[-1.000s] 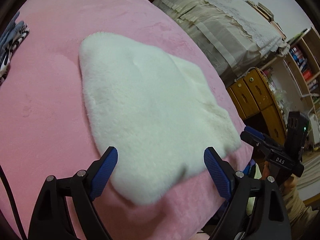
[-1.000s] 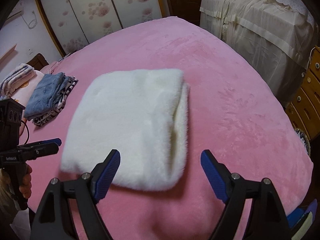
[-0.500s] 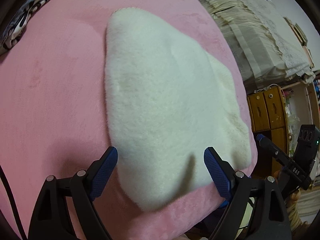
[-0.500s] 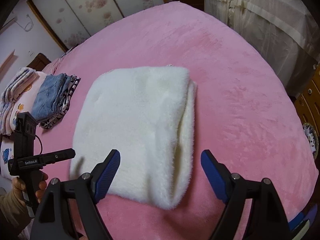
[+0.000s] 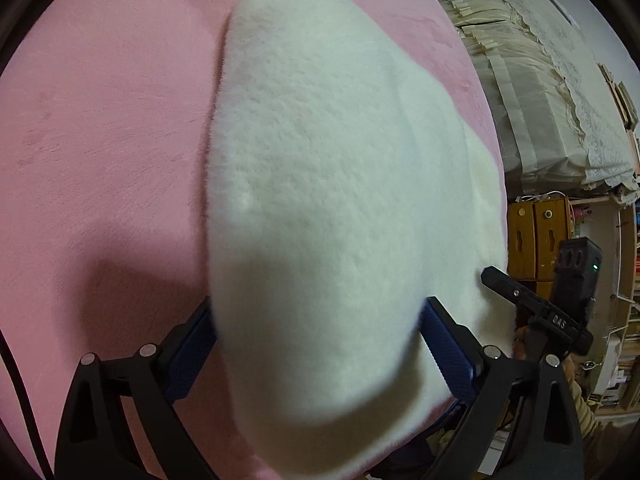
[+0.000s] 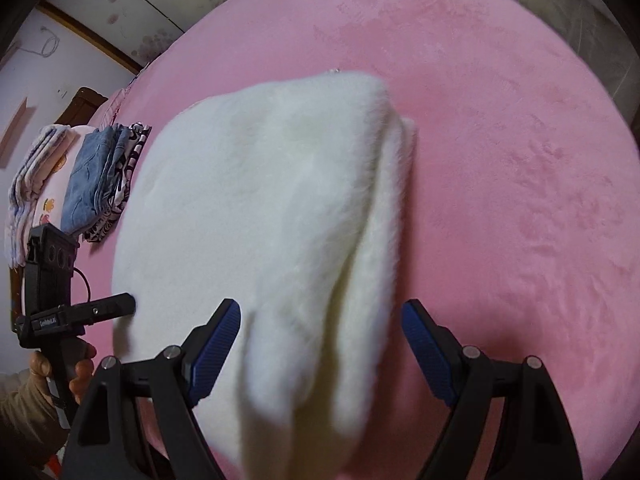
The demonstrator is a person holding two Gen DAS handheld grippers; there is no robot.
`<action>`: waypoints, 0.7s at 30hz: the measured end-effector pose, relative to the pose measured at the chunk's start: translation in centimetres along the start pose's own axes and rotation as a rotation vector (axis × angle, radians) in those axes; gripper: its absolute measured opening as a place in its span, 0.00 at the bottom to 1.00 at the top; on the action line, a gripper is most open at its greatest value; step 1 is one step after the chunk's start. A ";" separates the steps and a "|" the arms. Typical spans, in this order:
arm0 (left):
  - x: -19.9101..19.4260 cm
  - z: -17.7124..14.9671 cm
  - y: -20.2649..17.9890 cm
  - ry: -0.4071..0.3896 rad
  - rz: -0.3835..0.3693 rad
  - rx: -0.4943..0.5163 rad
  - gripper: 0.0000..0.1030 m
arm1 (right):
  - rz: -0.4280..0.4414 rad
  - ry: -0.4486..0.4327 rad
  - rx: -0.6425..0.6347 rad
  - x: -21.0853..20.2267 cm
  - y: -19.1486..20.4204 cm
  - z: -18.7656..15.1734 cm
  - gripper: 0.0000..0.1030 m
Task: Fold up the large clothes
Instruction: 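Slide both tools under the folded cream cardigan and lift it, then carry the lifted cardigan with both tools over the jeans stack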
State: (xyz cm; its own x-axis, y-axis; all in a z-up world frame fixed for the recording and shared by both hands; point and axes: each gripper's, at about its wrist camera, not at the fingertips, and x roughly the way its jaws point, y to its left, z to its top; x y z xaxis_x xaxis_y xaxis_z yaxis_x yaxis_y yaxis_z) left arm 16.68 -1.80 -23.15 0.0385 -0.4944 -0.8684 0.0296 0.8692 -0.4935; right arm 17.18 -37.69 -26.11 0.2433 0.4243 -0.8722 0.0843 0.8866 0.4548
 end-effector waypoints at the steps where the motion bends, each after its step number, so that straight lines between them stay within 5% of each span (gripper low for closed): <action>1: 0.4 0.2 0.0 0.002 -0.011 -0.003 0.95 | 0.026 0.007 0.008 0.4 -0.4 0.4 0.81; 11: 3.9 2.4 0.8 0.018 -0.121 -0.007 1.00 | 0.245 0.150 -0.023 5.7 -1.8 3.6 0.94; 21: 5.2 3.2 1.0 0.042 -0.127 0.003 1.00 | 0.191 0.229 -0.081 7.9 0.6 4.0 1.00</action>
State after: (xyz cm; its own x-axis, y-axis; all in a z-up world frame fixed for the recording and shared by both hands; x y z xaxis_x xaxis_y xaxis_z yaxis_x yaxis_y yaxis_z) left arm 20.15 -3.50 -28.02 -0.0077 -0.6001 -0.7999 0.0347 0.7993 -0.6000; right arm 23.06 -34.54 -32.02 0.0222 0.6069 -0.7944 -0.0216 0.7947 0.6066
